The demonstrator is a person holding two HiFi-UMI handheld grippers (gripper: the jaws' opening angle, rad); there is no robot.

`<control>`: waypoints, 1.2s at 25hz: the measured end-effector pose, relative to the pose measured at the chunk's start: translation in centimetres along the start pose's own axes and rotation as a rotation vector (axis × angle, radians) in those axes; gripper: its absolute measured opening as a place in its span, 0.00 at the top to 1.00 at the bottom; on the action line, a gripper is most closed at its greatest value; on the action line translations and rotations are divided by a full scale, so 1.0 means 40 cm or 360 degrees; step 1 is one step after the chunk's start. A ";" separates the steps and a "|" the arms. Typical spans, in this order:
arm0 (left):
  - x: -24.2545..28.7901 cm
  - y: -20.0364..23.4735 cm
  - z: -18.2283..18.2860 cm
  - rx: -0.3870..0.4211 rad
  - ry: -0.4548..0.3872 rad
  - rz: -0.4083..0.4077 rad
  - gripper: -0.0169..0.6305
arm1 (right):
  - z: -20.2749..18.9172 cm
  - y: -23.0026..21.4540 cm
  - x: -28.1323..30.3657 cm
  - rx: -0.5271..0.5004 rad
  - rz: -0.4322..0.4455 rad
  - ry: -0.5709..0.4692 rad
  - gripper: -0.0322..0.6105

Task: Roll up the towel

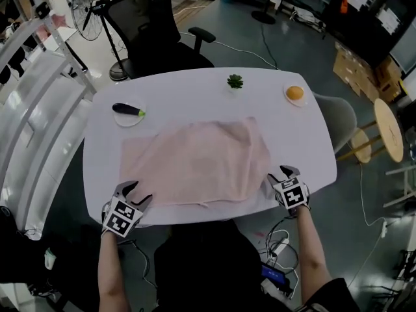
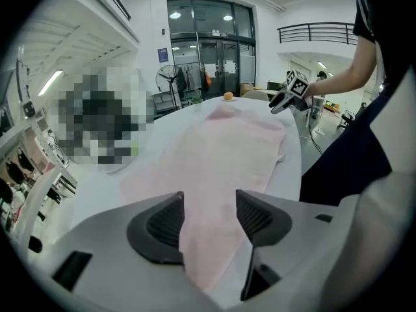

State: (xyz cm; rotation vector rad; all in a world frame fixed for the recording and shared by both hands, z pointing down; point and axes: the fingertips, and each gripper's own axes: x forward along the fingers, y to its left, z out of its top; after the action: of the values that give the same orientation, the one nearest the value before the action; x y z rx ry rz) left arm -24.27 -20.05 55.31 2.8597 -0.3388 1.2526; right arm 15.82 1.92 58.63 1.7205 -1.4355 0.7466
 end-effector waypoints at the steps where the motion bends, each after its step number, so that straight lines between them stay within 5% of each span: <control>1: 0.019 -0.017 0.011 -0.0010 0.0015 -0.0005 0.55 | 0.001 -0.018 0.015 -0.0015 0.0030 0.0012 0.58; 13: 0.139 -0.160 0.113 -0.0146 0.0080 0.0041 0.55 | 0.051 -0.053 0.152 -0.0301 0.0727 0.0075 0.63; 16: 0.176 -0.207 0.161 -0.0108 0.0046 -0.0018 0.55 | 0.093 -0.026 0.127 -0.0375 0.0865 0.0020 0.83; 18: 0.196 -0.243 0.198 -0.0080 0.0014 -0.0085 0.55 | 0.137 0.004 0.094 -0.0384 0.0936 -0.0049 0.86; 22: 0.235 -0.276 0.233 0.0013 0.0025 -0.0180 0.55 | 0.221 0.037 0.048 -0.0451 0.0901 -0.0065 0.87; 30: 0.274 -0.182 0.168 0.0059 0.0166 -0.0171 0.55 | 0.195 -0.047 -0.089 -0.0386 0.0626 0.0483 0.87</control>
State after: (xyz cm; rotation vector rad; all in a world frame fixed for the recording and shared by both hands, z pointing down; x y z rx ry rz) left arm -10.71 -15.66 59.31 2.7861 -0.1597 1.3946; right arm 16.69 -2.58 51.16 1.1003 -1.5897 0.9507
